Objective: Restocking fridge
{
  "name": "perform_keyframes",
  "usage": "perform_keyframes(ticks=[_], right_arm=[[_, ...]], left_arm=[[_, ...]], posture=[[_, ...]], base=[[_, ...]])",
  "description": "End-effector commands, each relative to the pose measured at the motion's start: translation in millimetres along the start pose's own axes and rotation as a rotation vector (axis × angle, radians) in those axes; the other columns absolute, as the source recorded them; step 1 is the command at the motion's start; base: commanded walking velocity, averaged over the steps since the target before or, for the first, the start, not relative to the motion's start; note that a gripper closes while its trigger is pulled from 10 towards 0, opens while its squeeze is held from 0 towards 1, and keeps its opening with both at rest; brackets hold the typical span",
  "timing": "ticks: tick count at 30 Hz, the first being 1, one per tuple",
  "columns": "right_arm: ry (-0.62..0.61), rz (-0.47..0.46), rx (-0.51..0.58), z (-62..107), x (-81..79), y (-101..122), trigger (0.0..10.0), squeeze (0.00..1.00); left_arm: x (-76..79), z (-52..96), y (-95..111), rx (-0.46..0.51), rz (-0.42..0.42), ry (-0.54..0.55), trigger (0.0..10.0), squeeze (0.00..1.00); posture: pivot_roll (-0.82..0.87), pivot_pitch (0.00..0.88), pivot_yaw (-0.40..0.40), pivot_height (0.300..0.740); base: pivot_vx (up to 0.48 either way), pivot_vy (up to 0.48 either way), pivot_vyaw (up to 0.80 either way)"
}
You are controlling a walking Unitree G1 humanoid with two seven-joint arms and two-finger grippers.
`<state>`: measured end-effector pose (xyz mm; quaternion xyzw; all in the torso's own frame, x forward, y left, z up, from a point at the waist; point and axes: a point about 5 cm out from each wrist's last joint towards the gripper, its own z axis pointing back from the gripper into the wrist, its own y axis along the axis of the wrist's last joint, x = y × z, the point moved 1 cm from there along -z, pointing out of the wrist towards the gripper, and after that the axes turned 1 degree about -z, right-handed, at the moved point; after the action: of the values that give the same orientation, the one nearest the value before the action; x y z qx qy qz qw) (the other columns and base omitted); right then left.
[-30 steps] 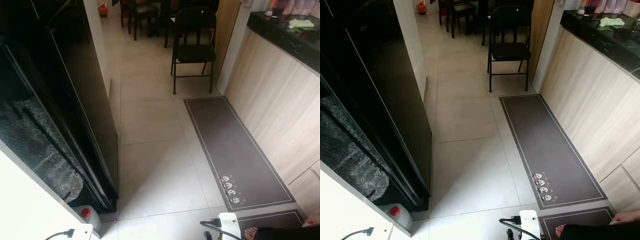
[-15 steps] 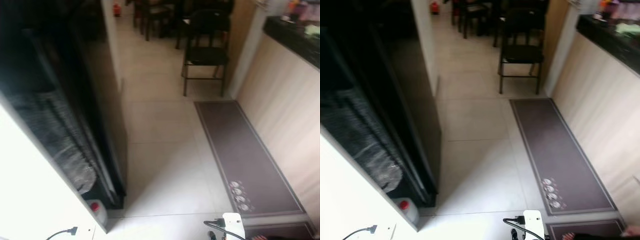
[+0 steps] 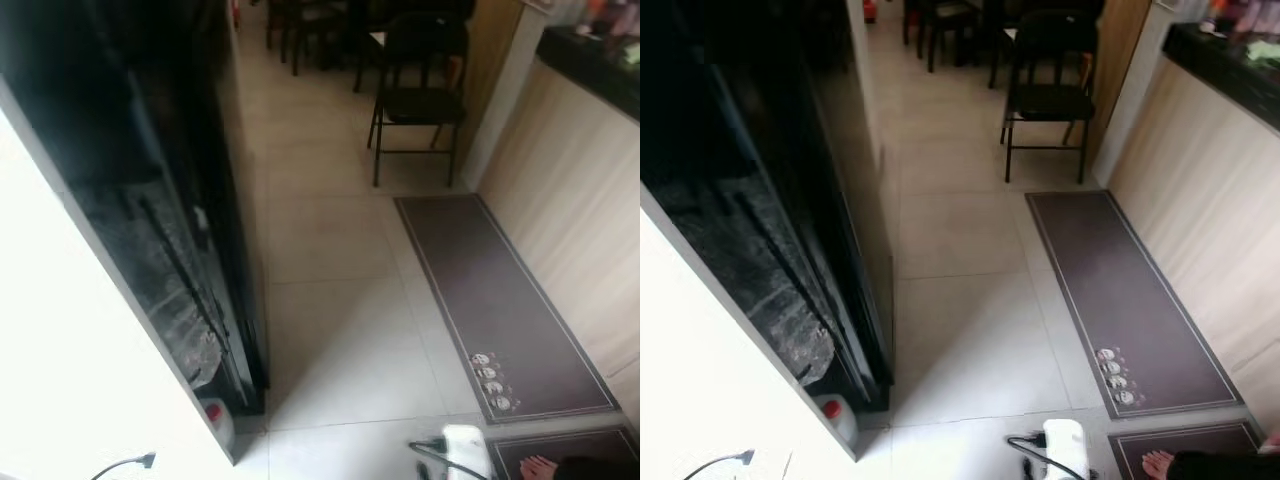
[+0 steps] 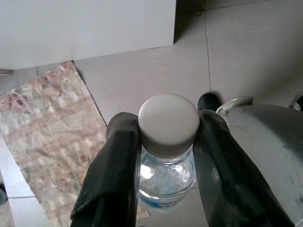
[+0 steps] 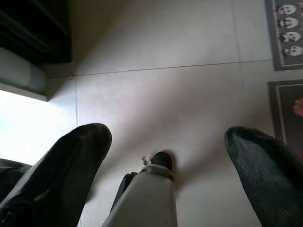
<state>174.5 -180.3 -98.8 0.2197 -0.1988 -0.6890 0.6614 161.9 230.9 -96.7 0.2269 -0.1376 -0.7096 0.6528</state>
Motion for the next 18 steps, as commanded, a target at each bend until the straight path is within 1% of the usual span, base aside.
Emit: perform_keyframes(ticks=[1,13,18], right_arm=[[-0.026,-0.004,-0.002,1.7,9.7,-2.1,10.0,0.0],[-0.031,0.0,0.001,1.8,9.2,-2.3,10.0,0.0],[-0.021,0.027,0.001,1.4,9.3,-0.2,10.0,0.0]], left_arm=[[4.6,-0.4,-0.4,-0.002,-0.011,-0.011,10.0,0.0],[3.8,0.1,-2.9,-0.006,-0.017,-0.011,10.0,0.0],[5.3,0.0,-2.7,-0.003,-0.014,-0.012,10.0,0.0]], posture=[[0.02,0.0,0.035,0.74],[0.02,0.0,0.033,0.74],[0.03,0.0,0.035,0.74]], base=[[0.0,0.262,0.0],[0.0,0.263,0.0],[0.0,0.262,0.0]])
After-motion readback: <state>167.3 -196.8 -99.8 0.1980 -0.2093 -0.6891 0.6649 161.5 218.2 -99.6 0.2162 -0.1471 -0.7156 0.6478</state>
